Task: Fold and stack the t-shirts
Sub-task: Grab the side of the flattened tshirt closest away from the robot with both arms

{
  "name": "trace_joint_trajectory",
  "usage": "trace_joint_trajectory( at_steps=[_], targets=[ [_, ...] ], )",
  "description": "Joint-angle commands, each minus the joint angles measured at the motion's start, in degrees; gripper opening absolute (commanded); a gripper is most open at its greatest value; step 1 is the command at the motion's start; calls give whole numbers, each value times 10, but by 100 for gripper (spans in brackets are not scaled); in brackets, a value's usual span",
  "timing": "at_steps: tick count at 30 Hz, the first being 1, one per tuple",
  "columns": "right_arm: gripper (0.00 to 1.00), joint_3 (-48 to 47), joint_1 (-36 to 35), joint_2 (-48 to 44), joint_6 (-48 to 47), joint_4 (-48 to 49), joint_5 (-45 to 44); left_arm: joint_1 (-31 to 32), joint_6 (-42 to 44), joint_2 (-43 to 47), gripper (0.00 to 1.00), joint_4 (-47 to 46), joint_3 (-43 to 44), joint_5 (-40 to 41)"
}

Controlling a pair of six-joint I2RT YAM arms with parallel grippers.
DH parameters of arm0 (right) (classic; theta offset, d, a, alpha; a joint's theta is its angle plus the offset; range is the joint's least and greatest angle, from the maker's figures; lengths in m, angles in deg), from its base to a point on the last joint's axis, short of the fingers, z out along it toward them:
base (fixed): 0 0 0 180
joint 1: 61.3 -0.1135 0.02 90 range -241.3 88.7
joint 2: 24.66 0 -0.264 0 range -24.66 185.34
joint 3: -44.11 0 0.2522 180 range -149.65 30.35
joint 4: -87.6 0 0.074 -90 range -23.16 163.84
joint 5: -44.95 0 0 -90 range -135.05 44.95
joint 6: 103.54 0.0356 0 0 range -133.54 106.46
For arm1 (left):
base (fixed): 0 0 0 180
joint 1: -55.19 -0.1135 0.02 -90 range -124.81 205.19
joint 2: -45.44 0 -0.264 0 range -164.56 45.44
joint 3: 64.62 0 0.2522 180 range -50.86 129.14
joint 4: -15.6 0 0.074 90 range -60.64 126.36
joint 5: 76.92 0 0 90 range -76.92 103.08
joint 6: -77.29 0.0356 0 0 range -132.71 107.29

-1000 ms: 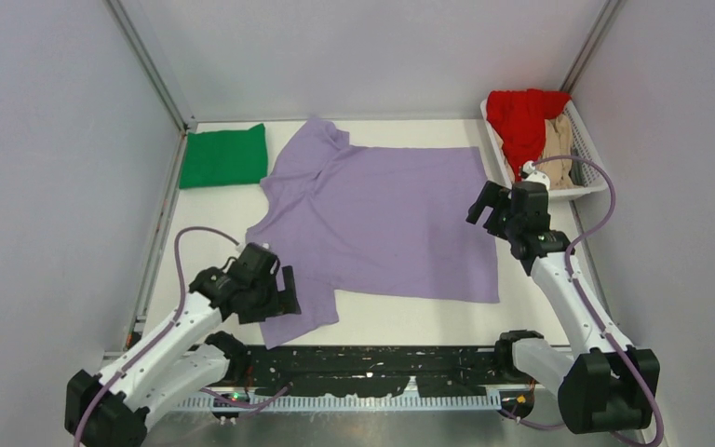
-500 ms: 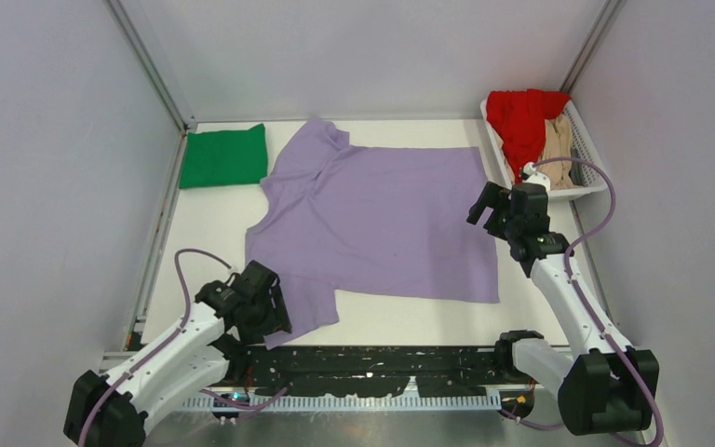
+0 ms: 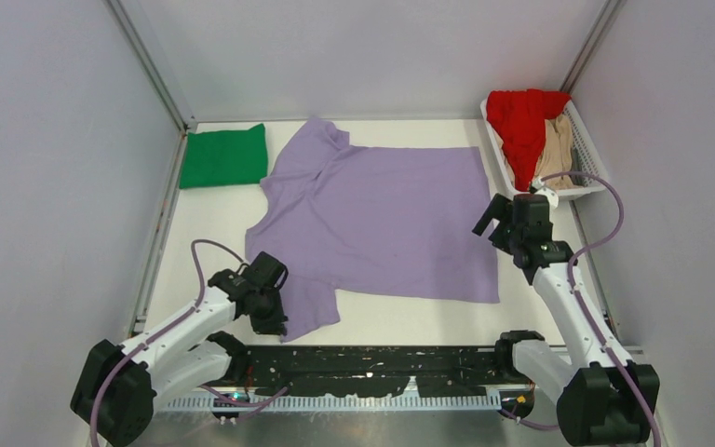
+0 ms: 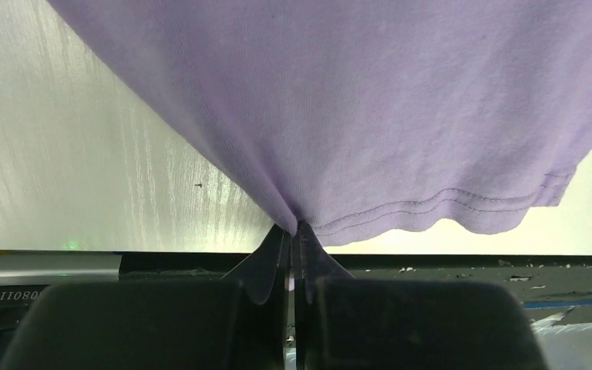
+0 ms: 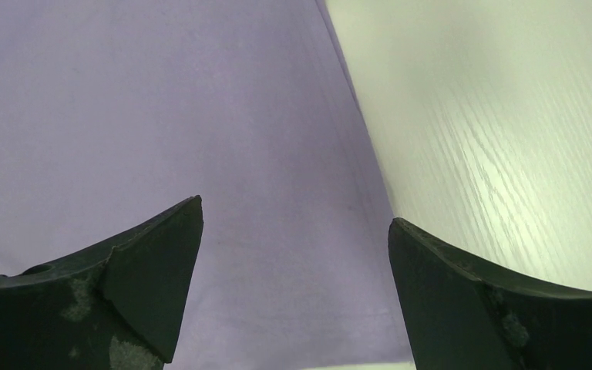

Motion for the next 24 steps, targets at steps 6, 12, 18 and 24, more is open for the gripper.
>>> trace_joint_trajectory(
  at_steps=[6, 12, 18, 24],
  targets=[
    [99, 110, 2, -127, 127, -164, -19, 2, 49, 23, 0, 8, 27, -42],
    [91, 172, 3, -158, 191, -191, -13, 2, 70, 14, 0, 15, 19, -76],
    [76, 201, 3, -150, 206, -185, -1, 3, 76, 18, 0, 9, 17, -88],
    [54, 208, 2, -139, 208, -132, 0, 3, 77, 28, 0, 22, 18, -92]
  ],
)
